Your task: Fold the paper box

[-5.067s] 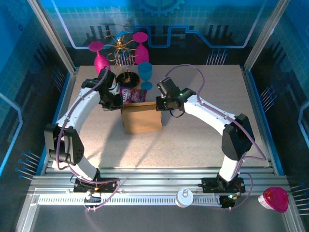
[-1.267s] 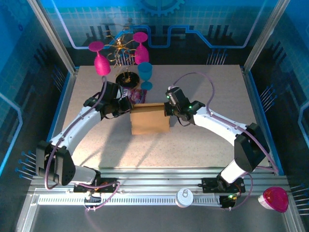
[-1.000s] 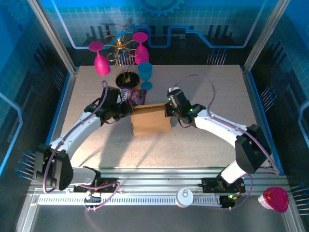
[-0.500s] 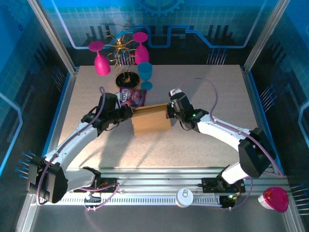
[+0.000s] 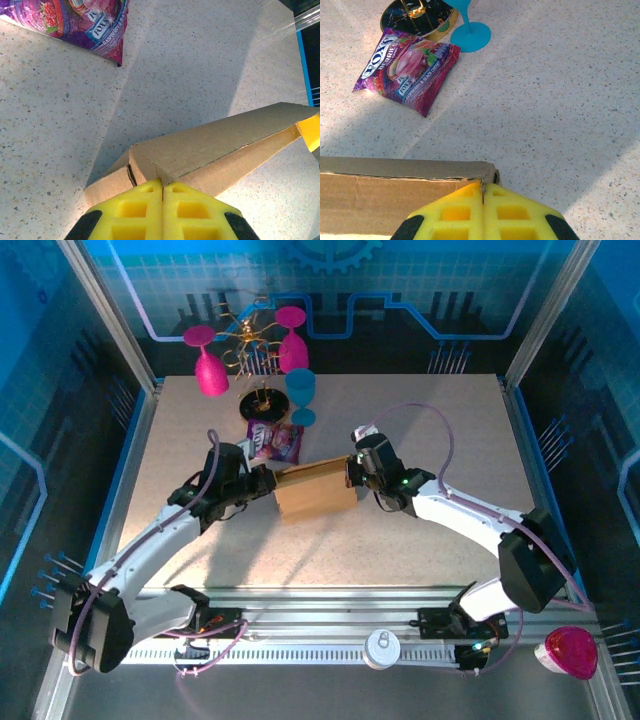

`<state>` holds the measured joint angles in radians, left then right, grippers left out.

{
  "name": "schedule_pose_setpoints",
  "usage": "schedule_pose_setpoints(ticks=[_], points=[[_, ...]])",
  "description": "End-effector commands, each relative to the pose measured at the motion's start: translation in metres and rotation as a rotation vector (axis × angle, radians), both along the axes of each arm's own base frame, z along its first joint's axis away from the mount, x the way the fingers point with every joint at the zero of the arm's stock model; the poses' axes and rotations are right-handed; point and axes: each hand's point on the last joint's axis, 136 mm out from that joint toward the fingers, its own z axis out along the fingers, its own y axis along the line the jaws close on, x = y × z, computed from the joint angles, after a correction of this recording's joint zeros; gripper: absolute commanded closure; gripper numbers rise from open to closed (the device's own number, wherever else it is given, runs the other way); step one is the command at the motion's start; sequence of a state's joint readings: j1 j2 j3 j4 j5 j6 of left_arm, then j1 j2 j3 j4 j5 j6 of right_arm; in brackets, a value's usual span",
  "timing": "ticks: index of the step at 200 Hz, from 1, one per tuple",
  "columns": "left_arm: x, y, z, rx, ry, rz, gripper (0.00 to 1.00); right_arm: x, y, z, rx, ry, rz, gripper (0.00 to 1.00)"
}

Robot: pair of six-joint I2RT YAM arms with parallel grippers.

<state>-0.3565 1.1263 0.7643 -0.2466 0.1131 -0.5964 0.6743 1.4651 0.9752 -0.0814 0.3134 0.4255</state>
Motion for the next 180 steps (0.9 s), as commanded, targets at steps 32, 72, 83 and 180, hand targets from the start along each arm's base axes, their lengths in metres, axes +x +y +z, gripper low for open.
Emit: schedule_pose_setpoints(ticks=[32, 72, 83, 180], points=[[-0.011, -0.018, 0.010, -0.057, -0.035, -0.095, 1.00, -0.015, 0.023, 0.013, 0.077, 0.021, 0.083, 0.99], [-0.018, -0.016, -0.001, -0.021, -0.018, -0.096, 1.00, -0.017, 0.022, 0.015, 0.108, 0.054, 0.076, 0.94], [-0.020, -0.014, -0.004, -0.004, -0.017, -0.088, 1.00, -0.018, 0.023, 0.017, 0.116, 0.058, 0.078, 0.94], [-0.029, -0.009, -0.014, 0.094, -0.031, -0.034, 1.00, -0.037, 0.019, 0.031, 0.227, 0.155, 0.048, 0.69]])
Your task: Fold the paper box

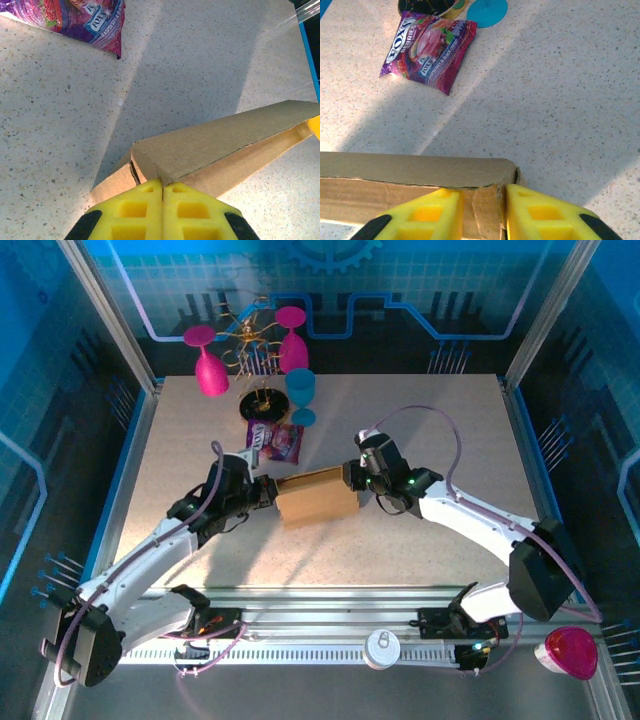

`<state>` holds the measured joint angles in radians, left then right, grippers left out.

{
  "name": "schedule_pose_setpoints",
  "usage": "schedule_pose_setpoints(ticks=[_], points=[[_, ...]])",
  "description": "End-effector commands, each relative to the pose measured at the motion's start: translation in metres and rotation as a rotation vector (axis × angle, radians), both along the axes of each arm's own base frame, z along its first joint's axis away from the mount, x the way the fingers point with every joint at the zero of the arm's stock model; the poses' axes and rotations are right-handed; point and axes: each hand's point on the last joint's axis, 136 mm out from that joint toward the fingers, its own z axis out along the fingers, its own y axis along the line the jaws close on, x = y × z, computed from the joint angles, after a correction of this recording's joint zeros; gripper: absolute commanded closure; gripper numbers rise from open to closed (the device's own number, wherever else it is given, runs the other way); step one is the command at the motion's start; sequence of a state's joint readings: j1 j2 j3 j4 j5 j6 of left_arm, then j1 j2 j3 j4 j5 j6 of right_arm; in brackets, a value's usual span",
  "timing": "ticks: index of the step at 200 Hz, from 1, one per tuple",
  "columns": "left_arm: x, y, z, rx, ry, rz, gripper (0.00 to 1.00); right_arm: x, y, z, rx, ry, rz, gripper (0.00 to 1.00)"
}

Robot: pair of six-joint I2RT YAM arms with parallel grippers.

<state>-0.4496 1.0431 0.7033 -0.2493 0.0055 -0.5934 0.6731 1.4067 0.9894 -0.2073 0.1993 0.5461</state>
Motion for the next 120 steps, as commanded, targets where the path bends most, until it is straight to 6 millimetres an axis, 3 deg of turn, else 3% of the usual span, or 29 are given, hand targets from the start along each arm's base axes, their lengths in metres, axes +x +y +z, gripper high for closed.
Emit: schedule_pose_setpoints(ticks=[1, 53, 120], points=[[-0.009, -0.004, -0.012, 0.039, 0.016, -0.021, 1.00, -0.012, 0.015, 0.028, 0.125, 0.025, 0.029, 0.69], [-0.011, -0.004, -0.014, 0.078, 0.012, 0.004, 1.00, -0.025, 0.007, 0.041, 0.243, 0.123, -0.049, 0.56], [-0.011, -0.008, -0.013, 0.100, 0.006, 0.012, 1.00, -0.017, -0.028, 0.053, 0.582, 0.378, -0.377, 0.35]])
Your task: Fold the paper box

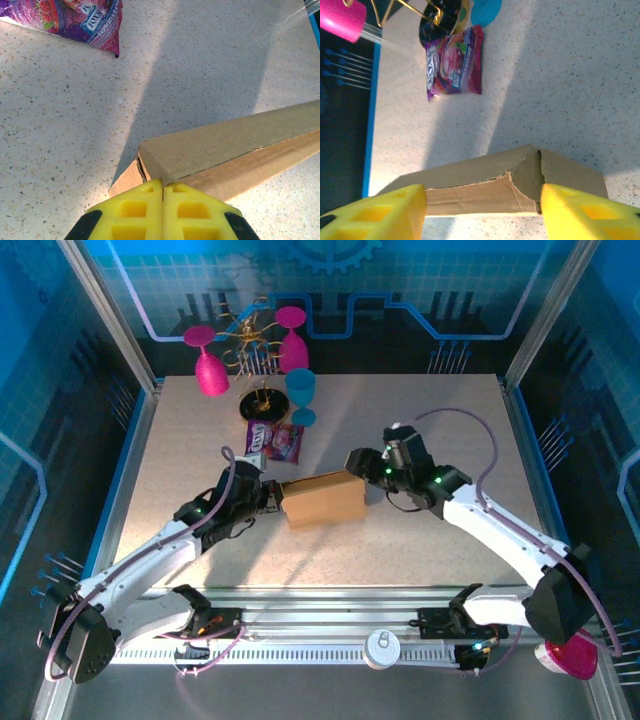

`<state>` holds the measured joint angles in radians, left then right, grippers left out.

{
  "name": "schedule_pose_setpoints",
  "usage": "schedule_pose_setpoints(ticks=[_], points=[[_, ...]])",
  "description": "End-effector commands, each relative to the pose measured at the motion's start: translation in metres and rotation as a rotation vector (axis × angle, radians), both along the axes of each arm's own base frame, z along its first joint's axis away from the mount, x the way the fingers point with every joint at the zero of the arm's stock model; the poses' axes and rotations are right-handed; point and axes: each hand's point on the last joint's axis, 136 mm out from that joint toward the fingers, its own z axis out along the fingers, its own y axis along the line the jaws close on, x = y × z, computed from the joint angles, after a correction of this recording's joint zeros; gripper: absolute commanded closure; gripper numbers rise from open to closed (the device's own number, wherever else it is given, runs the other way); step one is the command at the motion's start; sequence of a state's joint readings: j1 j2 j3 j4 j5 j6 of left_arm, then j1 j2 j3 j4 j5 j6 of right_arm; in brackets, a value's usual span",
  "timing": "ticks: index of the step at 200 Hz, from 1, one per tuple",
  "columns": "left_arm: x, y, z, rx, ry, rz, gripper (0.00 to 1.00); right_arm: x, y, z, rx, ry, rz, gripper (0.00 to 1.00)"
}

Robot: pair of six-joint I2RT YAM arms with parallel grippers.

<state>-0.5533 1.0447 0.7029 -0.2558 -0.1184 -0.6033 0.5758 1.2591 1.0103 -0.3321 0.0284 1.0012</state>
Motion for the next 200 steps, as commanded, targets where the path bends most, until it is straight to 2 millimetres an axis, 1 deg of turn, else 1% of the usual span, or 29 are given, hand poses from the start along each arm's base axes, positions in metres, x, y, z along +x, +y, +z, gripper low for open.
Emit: schedule_pose_setpoints(ticks=[1, 18, 35, 45, 58, 70, 97, 116, 140, 154, 174, 200], points=[[-0.004, 0.003, -0.011, 0.034, 0.032, 0.015, 1.00, -0.001, -0.004, 0.011, 0.190, 0.155, -0.115, 0.35], [-0.004, 0.002, -0.011, 0.041, 0.032, 0.018, 1.00, -0.006, -0.007, 0.002, 0.217, 0.271, -0.148, 0.35], [-0.004, 0.001, -0.011, 0.051, 0.028, 0.018, 1.00, -0.010, -0.013, -0.003, 0.229, 0.305, -0.193, 0.35], [-0.004, 0.001, -0.011, 0.059, 0.026, 0.019, 1.00, -0.011, -0.015, -0.003, 0.269, 0.319, -0.227, 0.35], [-0.004, 0.002, -0.010, 0.073, 0.023, 0.022, 1.00, -0.013, -0.015, -0.007, 0.345, 0.379, -0.273, 0.33], [-0.004, 0.002, -0.009, 0.079, 0.020, 0.025, 1.00, -0.015, -0.011, -0.009, 0.413, 0.436, -0.305, 0.30], [-0.006, 0.002, -0.011, 0.091, 0.023, 0.029, 1.00, -0.012, 0.002, -0.006, 0.541, 0.501, -0.332, 0.25], [-0.006, 0.001, -0.011, 0.093, 0.024, 0.030, 1.00, -0.014, 0.005, -0.011, 0.555, 0.541, -0.337, 0.24], [-0.005, 0.001, -0.010, 0.099, 0.020, 0.033, 1.00, -0.020, 0.008, -0.023, 0.552, 0.603, -0.336, 0.24], [-0.005, 0.000, -0.008, 0.102, 0.015, 0.031, 1.00, -0.019, 0.007, -0.030, 0.553, 0.605, -0.349, 0.25], [-0.006, -0.001, -0.006, 0.107, 0.010, 0.025, 1.00, -0.010, 0.005, -0.038, 0.568, 0.592, -0.363, 0.27], [-0.007, -0.001, -0.004, 0.120, 0.002, 0.027, 1.00, 0.002, 0.001, -0.041, 0.584, 0.573, -0.363, 0.30]])
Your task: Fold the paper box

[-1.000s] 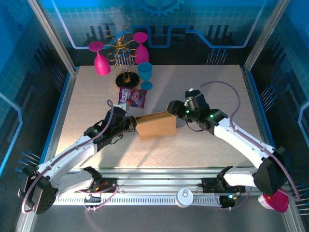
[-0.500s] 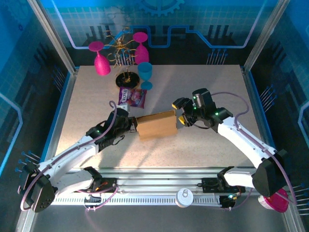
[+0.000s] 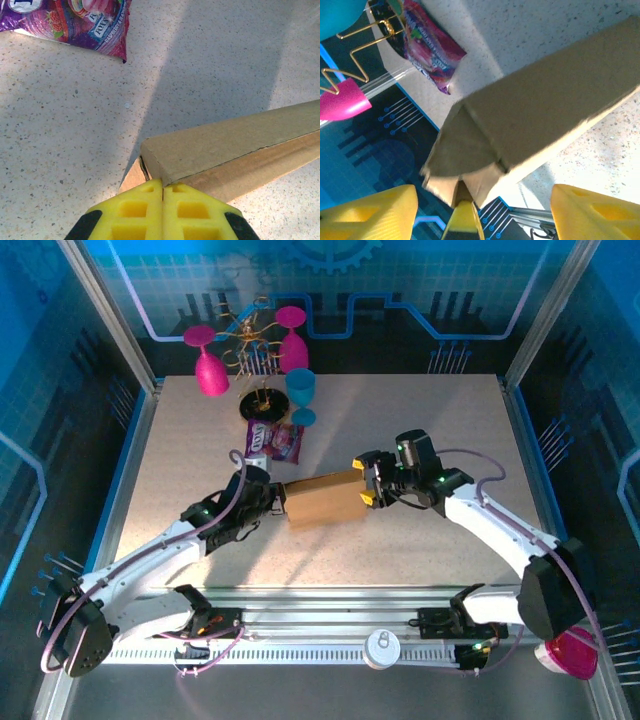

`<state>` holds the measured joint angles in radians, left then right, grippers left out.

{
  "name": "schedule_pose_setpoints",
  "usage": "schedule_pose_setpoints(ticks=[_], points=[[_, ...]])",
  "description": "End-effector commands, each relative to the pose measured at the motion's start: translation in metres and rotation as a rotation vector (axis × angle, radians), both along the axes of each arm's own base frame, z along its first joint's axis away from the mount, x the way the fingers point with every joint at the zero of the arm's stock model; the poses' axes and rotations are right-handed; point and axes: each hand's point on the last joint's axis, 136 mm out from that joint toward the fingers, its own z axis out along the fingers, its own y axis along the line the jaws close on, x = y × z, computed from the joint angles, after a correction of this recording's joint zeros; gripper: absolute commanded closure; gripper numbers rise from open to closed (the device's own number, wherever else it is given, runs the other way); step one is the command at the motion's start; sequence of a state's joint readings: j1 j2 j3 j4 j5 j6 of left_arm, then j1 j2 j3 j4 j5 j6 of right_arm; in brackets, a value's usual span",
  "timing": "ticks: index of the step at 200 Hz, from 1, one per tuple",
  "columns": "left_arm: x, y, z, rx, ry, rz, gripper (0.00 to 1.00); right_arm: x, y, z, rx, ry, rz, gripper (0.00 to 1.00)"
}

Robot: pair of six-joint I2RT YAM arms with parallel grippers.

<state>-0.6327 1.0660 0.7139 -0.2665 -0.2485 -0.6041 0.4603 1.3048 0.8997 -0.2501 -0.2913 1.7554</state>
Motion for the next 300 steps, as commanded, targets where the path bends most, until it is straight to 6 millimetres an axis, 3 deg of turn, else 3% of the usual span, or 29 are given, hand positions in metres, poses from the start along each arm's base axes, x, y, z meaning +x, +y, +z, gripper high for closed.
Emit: schedule_pose_setpoints(ticks=[1, 35, 39, 123, 140, 184, 228, 253, 288, 300], points=[[-0.006, 0.003, -0.002, 0.041, 0.031, 0.008, 1.00, 0.014, -0.004, 0.000, 0.033, -0.018, -0.025, 0.30], [-0.007, 0.000, 0.001, 0.055, 0.017, 0.008, 1.00, 0.020, -0.001, 0.000, 0.057, -0.035, -0.002, 0.39], [-0.008, 0.000, 0.001, 0.056, 0.016, 0.009, 1.00, 0.016, -0.003, -0.012, 0.049, -0.012, -0.003, 0.40], [-0.017, -0.006, 0.000, 0.046, 0.034, 0.005, 1.00, 0.004, -0.016, -0.033, 0.022, 0.002, -0.008, 0.55], [-0.020, -0.006, 0.002, 0.031, 0.053, 0.007, 0.85, 0.003, -0.016, -0.033, 0.021, -0.003, -0.003, 0.57], [-0.038, -0.015, 0.009, -0.040, 0.118, -0.023, 0.68, 0.000, -0.018, -0.040, 0.017, 0.006, 0.006, 0.62], [-0.053, -0.024, 0.025, -0.140, 0.171, -0.014, 0.64, -0.005, -0.020, -0.045, 0.008, 0.012, 0.010, 0.66], [-0.056, -0.025, 0.031, -0.234, 0.226, 0.060, 0.51, -0.006, -0.022, -0.048, 0.003, 0.014, 0.012, 0.69], [-0.055, -0.026, 0.010, -0.444, 0.560, 0.269, 0.49, -0.007, -0.022, -0.050, 0.000, 0.017, 0.015, 0.73], [-0.052, -0.027, 0.012, -0.520, 0.617, 0.326, 0.48, -0.007, -0.023, -0.051, -0.001, 0.016, 0.015, 0.74]])
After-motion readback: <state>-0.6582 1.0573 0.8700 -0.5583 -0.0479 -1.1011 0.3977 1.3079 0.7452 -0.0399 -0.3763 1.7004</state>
